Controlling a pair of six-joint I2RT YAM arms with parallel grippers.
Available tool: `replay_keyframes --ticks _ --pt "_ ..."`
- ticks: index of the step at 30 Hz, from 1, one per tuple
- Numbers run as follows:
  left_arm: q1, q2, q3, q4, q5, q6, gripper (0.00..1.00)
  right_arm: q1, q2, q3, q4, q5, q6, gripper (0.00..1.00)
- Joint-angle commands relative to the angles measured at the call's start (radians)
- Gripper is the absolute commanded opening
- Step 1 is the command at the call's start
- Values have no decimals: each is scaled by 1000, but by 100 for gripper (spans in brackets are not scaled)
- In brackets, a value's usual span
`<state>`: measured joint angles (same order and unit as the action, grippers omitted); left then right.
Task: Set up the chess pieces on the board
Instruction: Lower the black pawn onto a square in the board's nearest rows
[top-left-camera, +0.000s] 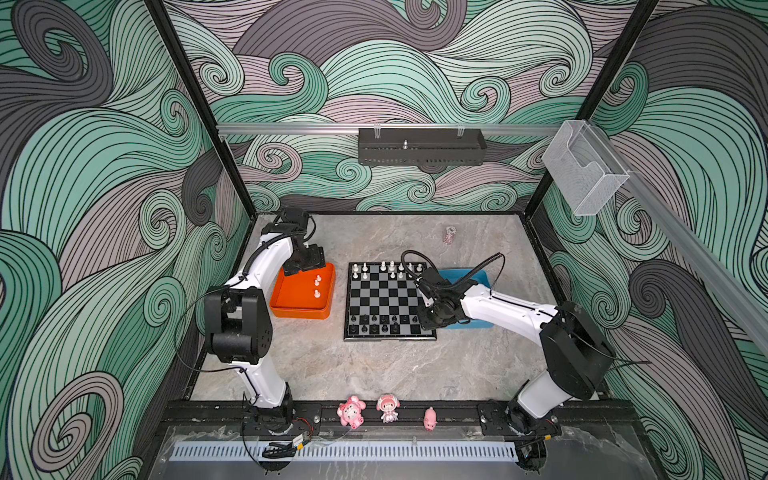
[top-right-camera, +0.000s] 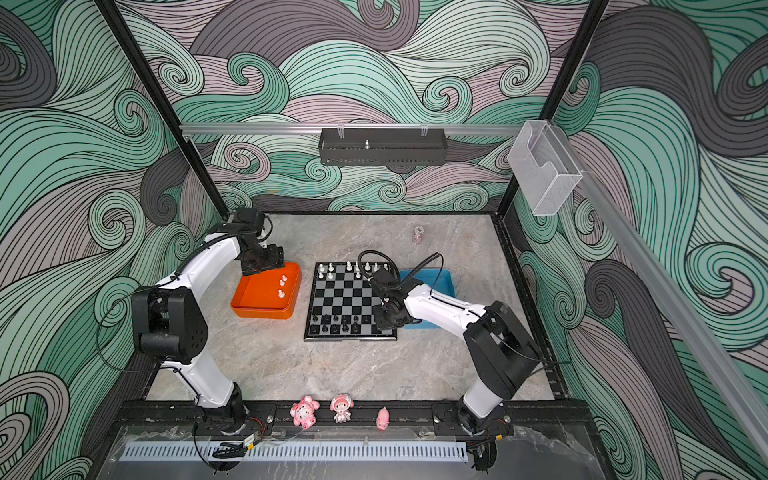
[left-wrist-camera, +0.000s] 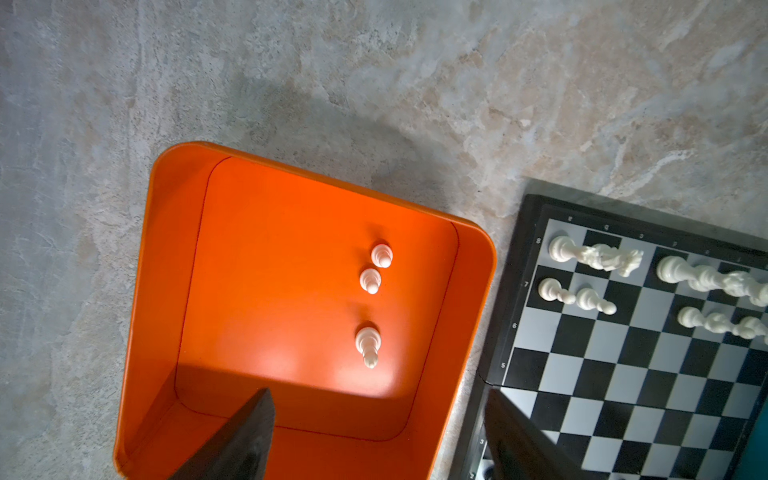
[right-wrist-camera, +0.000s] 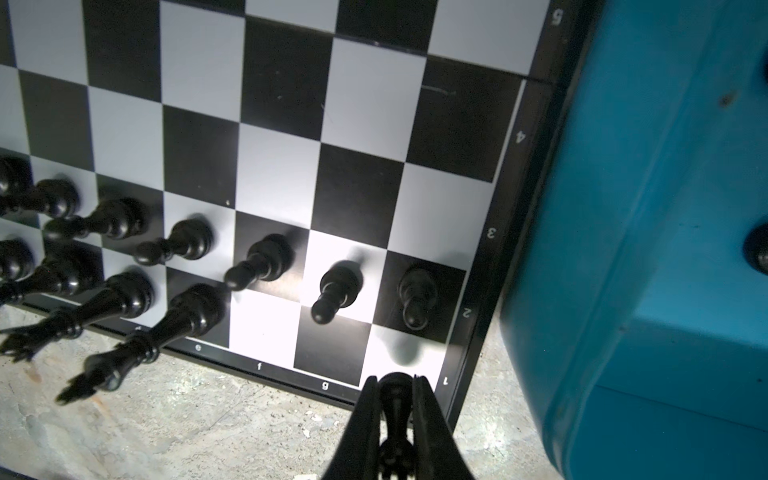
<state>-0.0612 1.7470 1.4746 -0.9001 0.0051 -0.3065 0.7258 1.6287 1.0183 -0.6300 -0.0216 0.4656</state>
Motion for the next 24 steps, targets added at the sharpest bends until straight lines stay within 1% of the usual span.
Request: replay_keyframes --ticks 1,18,20,22,24 --pt "8 18 -4 -2 7 -2 82 5 21 4 -6 18 9 17" --pt "8 21 -4 -2 7 -2 82 6 32 14 -12 22 8 21" --pt "8 22 -3 -2 7 -2 82 6 26 20 -17 22 8 23" --pt "8 20 -3 -1 7 -2 82 6 16 23 -24 26 8 29" --pt "8 20 -2 -1 7 -2 82 6 4 30 -33 35 5 30"
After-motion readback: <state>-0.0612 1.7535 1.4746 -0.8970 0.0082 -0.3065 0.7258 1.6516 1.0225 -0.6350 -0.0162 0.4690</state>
